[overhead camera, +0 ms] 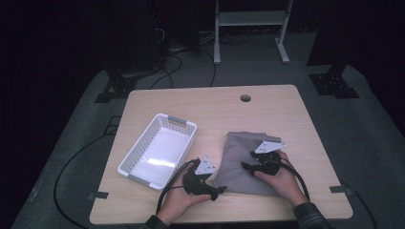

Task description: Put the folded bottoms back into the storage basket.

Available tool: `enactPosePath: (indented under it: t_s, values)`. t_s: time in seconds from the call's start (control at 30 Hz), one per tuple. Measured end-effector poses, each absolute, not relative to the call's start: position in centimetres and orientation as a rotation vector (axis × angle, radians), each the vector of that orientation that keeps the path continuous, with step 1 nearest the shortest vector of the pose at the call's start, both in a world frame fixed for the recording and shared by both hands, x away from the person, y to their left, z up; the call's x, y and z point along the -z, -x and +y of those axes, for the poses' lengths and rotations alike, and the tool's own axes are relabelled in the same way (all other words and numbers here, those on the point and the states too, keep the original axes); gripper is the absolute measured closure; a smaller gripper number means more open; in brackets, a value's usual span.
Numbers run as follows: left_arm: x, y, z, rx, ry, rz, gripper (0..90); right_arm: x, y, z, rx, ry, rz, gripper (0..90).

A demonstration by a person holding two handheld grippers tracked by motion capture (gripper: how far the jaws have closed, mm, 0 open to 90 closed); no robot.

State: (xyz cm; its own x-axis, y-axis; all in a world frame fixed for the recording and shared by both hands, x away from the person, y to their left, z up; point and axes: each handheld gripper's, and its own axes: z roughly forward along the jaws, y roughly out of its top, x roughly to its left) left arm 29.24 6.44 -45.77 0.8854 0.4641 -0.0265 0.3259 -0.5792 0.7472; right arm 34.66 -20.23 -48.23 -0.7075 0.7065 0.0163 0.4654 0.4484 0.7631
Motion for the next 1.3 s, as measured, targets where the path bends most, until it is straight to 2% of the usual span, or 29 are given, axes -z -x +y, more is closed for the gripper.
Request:
enactPosePath:
  t_s: [0.37, 0.47, 0.6, 0.73, 0.87, 0.97, 1.07, 1.3]
  values:
    - [47.6, -29.7, 5.2, -0.236, -2.331, 0.573, 10.2, 48.2, -34.5, -18.5, -1.128, -0.976, 2.414, 38.2]
    - [47.9, -29.7, 4.8, -0.249, -2.335, 0.564, 10.4, 48.2, -34.5, -18.5, -1.128, -0.976, 2.414, 38.2]
    - [47.8, -29.8, 4.7, -0.248, -2.319, 0.568, 15.1, 48.2, -34.5, -18.5, -1.127, -0.975, 2.412, 38.3]
    - [47.9, -29.7, 4.9, -0.269, -2.277, 0.578, 30.7, 48.2, -34.4, -18.4, -1.125, -0.978, 2.411, 38.4]
    - [48.0, -29.4, 5.2, -0.273, -2.233, 0.571, 57.2, 48.2, -34.2, -18.3, -1.125, -0.980, 2.407, 38.4]
    - [48.0, -29.3, 5.3, -0.261, -2.219, 0.586, 70.7, 48.2, -33.8, -18.2, -1.121, -0.982, 2.410, 38.4]
    - [47.9, -29.1, 5.6, -0.224, -2.233, 0.587, 75.1, 48.1, -33.4, -18.1, -1.119, -0.975, 2.417, 38.0]
    - [47.7, -28.1, 6.4, -0.199, -2.245, 0.583, 75.5, 46.8, -32.8, -18.7, -1.081, -0.908, 2.442, 32.6]
